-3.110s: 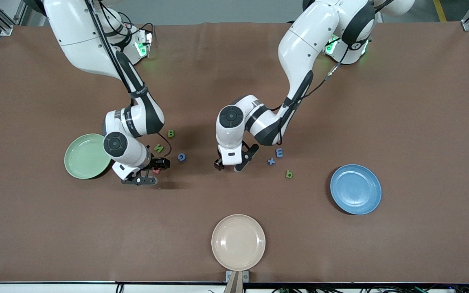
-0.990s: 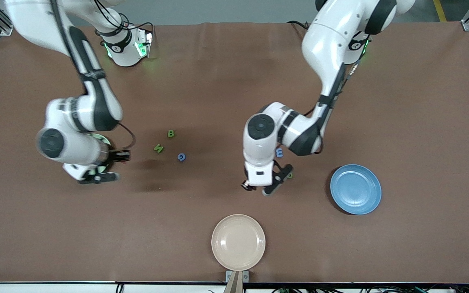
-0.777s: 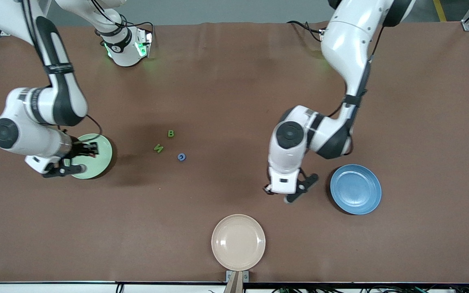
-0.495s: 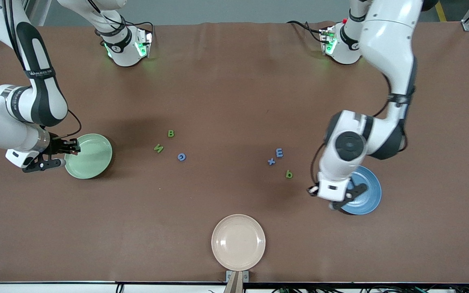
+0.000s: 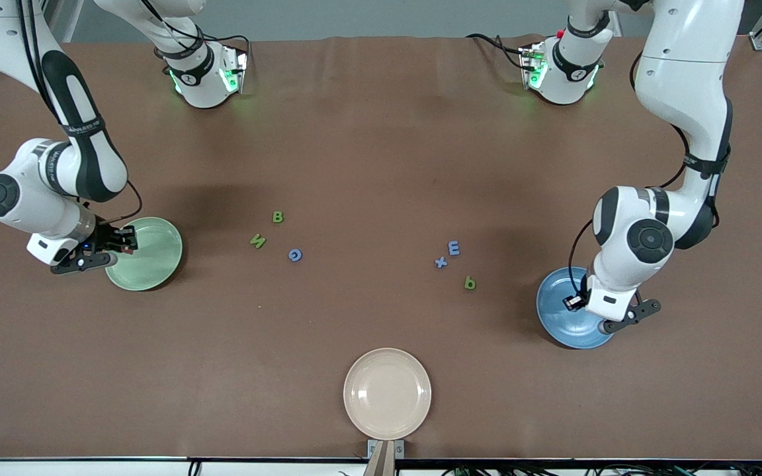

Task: Sort upper and lower case letters into plates
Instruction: 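Place the pink letter on the green plate while the left places u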

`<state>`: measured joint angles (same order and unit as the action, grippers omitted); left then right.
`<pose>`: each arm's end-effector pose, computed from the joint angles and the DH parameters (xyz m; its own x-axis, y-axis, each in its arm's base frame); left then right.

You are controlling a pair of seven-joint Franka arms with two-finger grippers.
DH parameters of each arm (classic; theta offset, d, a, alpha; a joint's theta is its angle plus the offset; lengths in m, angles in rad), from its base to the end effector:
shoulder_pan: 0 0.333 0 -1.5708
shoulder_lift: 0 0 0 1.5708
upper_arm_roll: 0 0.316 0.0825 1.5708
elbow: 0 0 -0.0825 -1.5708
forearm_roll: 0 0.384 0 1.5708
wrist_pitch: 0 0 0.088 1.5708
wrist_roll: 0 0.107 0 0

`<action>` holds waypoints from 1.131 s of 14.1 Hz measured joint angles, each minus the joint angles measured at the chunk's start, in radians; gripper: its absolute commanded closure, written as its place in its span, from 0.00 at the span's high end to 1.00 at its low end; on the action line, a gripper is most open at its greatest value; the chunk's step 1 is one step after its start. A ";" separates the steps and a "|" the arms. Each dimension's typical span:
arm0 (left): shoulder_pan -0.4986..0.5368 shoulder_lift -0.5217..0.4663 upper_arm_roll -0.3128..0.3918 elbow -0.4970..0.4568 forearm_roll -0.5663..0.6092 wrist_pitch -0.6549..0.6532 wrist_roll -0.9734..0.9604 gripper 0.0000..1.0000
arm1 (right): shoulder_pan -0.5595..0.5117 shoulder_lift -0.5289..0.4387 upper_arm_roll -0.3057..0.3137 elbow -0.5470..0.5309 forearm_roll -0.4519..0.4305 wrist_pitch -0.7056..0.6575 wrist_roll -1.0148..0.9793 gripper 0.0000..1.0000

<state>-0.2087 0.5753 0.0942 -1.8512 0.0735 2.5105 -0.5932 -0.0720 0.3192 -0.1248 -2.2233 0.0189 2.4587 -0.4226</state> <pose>0.6473 -0.0791 0.2196 0.9135 0.3879 0.1229 0.3948 -0.9180 -0.0368 0.5305 -0.1067 0.2239 0.9733 0.2132 -0.0854 0.2133 -0.9770 -0.0073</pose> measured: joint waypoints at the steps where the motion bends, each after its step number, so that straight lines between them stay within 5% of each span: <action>1: 0.008 0.004 0.000 -0.006 0.000 0.003 0.003 1.00 | 0.000 0.008 0.000 -0.007 0.000 0.007 0.000 0.15; 9: 0.004 -0.011 -0.021 0.059 0.000 -0.079 -0.044 1.00 | 0.000 0.060 0.003 -0.032 0.000 0.042 0.000 0.24; 10: -0.009 -0.014 -0.036 0.094 0.000 -0.123 -0.096 1.00 | 0.000 0.062 0.004 -0.034 0.000 0.043 0.000 0.30; 11: -0.032 -0.014 -0.049 0.127 0.000 -0.162 -0.159 1.00 | 0.000 0.063 0.005 -0.035 0.000 0.044 0.000 0.50; 12: -0.062 -0.013 -0.055 0.153 0.000 -0.188 -0.225 1.00 | 0.000 0.063 0.006 -0.035 0.000 0.045 0.000 0.83; 16: -0.195 0.028 -0.059 0.184 0.000 -0.208 -0.499 0.96 | 0.001 0.062 0.009 -0.034 0.000 0.041 0.000 0.92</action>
<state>-0.4033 0.6034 0.0348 -1.6671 0.0731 2.3030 -1.0918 -0.0714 0.3813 -0.1154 -2.2574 0.0191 2.4997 -0.4221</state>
